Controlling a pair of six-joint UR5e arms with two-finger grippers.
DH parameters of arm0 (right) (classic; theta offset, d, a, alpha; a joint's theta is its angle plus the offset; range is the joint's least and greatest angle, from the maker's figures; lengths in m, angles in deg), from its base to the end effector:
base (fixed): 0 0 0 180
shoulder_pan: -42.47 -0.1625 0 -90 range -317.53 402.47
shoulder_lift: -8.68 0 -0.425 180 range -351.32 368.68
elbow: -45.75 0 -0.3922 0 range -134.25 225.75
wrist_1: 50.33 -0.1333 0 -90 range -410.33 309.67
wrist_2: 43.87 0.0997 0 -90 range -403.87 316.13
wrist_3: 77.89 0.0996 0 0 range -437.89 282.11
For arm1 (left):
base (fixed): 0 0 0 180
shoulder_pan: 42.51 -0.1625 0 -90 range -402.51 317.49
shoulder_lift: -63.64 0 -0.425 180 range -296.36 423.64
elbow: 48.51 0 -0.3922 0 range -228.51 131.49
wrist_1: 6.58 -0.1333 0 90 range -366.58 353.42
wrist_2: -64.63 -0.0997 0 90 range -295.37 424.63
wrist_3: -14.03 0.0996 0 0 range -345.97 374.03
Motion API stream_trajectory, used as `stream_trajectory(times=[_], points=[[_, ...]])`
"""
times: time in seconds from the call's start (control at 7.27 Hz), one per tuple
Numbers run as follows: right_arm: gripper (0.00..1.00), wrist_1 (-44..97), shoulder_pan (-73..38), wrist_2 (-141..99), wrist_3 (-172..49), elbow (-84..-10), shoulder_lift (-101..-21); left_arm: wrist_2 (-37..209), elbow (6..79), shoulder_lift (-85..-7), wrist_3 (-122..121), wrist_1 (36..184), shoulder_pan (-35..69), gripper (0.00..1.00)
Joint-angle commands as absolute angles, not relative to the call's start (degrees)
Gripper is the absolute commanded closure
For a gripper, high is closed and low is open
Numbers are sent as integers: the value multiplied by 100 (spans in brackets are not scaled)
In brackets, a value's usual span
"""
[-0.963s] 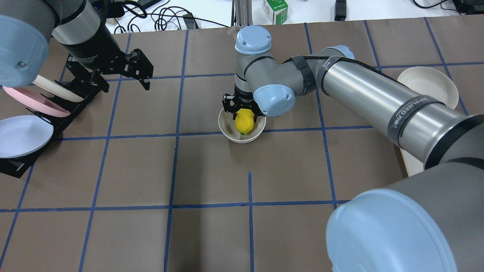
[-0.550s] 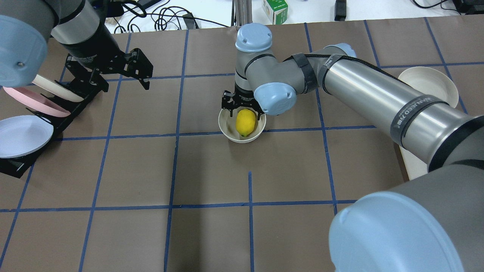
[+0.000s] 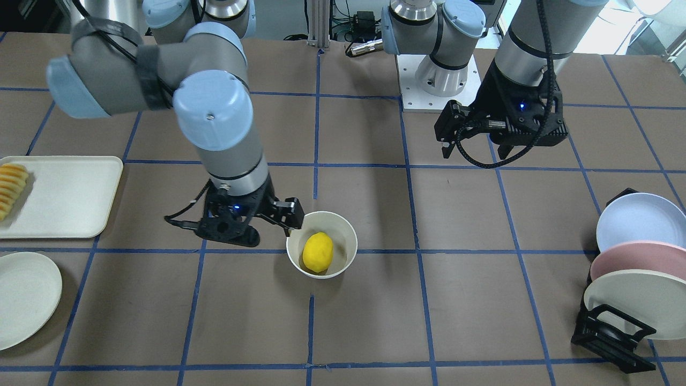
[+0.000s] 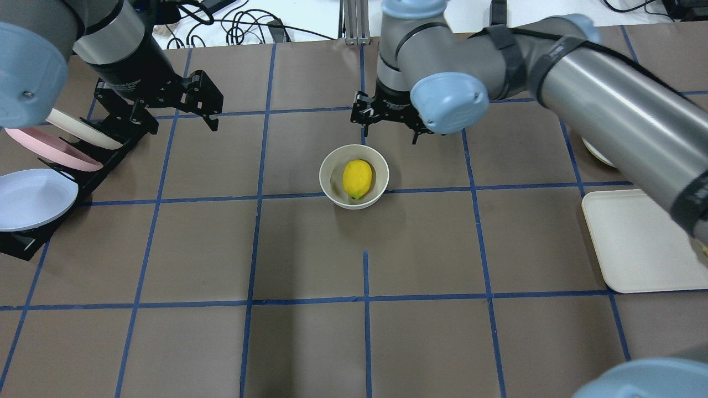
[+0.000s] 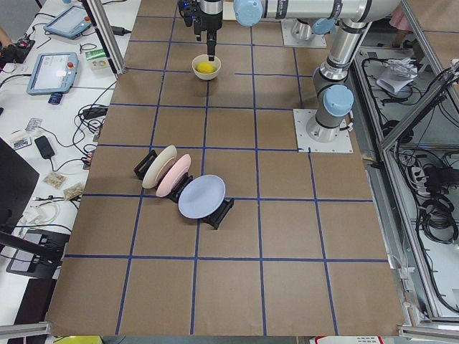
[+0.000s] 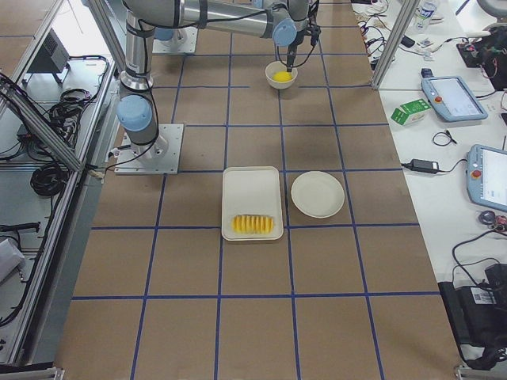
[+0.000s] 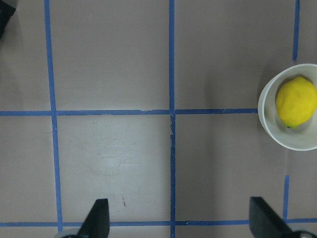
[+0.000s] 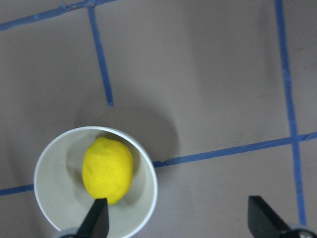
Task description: Place bowl and put lemon in it
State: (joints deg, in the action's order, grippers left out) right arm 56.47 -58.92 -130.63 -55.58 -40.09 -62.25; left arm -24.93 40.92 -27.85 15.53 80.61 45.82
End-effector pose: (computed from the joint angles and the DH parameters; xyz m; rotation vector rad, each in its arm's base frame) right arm 0.2588 -0.5811 0.3672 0.2914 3.0640 -0.0234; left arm -0.1193 -0.5098 0.4848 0.0045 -3.1344 0.0520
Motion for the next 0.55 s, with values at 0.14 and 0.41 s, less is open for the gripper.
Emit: stream_trajectory(times=[0.14, 0.41], points=[[0, 4908, -4607, -13097, -6812, -4099, -6927, -2493, 4096, -2785, 1553, 8061, 4582, 0], [0, 4907, -4525, -13097, -6928, -4108, -7129, -2493, 4096, -2785, 1553, 8061, 4582, 0]])
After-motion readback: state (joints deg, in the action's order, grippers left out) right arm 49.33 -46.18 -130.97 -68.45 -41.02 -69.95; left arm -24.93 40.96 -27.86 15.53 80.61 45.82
